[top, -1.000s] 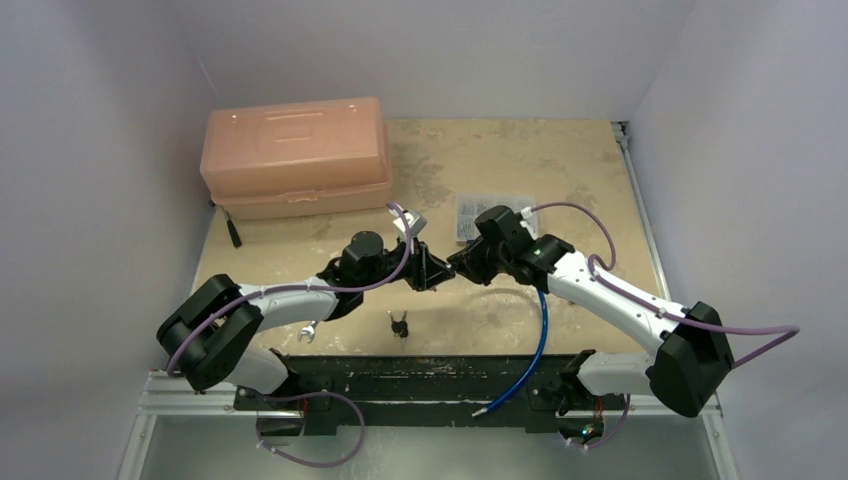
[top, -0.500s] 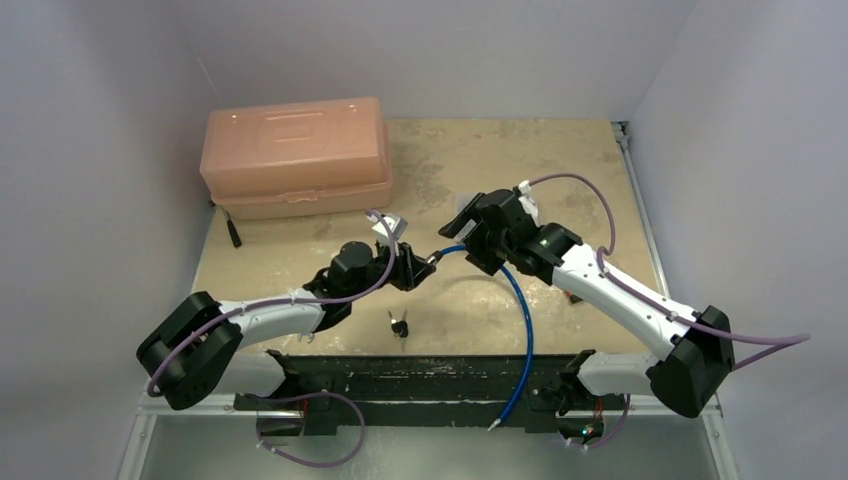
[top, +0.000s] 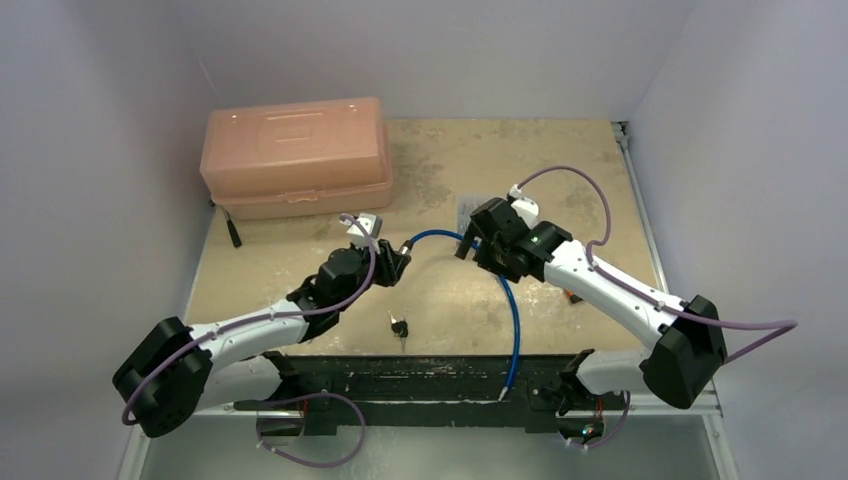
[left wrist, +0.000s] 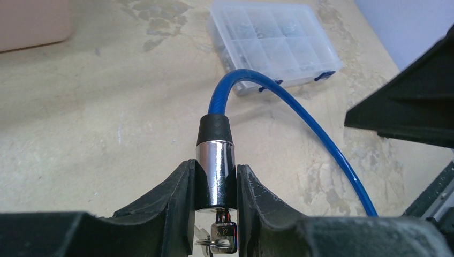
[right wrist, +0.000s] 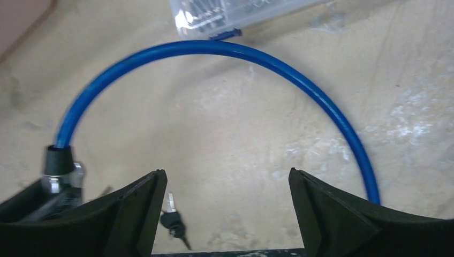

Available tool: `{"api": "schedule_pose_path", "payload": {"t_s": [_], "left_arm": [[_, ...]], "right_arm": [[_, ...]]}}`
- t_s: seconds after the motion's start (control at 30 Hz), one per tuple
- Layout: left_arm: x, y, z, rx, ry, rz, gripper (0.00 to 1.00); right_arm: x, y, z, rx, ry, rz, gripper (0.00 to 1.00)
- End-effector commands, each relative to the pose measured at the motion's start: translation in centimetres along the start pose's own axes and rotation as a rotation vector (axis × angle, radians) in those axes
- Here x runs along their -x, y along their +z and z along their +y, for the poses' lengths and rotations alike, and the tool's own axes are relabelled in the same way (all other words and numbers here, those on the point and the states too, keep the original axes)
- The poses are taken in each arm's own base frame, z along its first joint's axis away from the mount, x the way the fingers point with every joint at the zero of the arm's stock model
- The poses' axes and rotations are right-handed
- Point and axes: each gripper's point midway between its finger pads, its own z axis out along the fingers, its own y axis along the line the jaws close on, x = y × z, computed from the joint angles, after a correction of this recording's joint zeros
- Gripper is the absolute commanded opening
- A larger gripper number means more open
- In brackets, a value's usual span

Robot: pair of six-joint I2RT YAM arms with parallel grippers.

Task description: Unlock with the key

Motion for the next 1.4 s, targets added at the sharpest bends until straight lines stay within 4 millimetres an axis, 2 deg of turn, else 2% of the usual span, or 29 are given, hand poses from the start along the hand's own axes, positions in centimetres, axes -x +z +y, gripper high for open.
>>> {"api": "schedule_pose_path", "payload": {"t_s": [0.0, 0.17, 0.4, 0.6, 0.93, 1.13, 1.27, 1.37], "left_arm": [[1.6, -0.7, 2.2, 0.119, -0.032, -0.082, 0.0], [1.8, -1.8, 4.0, 0.212, -0.05, -0.111, 0.0], [1.7, -2.5, 4.9, 0.264, -0.052, -0.099, 0.0], [1.3, -3.1, 5.5, 0.282, -0.058, -0.1, 0.0], [0.9, -3.3, 6.0, 0.297, -0.054, -0.092, 0.0], [0.5, -3.4, 6.1, 0.297, -0.058, -0.089, 0.0], [0.3, -3.4, 6.1, 0.293, -0.062, -0.084, 0.0], [0.1, -3.4, 5.7, 0.269, -0.065, -0.08, 0.0]], "right_arm": [[-1.7, 0.8, -4.1, -0.124, -0.133, 0.047, 0.94], [-3.4, 1.7, -6.7, -0.213, -0.191, 0.107, 0.93], [-5.0, 2.9, -9.0, -0.274, -0.214, 0.137, 0.83], [-6.5, 4.1, -10.4, -0.322, -0.23, 0.183, 0.8], [-8.9, 6.0, -12.1, -0.336, -0.237, 0.236, 0.68], [-9.8, 7.1, -12.4, -0.334, -0.254, 0.258, 0.44], [-9.9, 7.5, -12.4, -0.331, -0.272, 0.257, 0.16], [-9.4, 7.5, -12.1, -0.328, -0.28, 0.242, 0.0]]}}
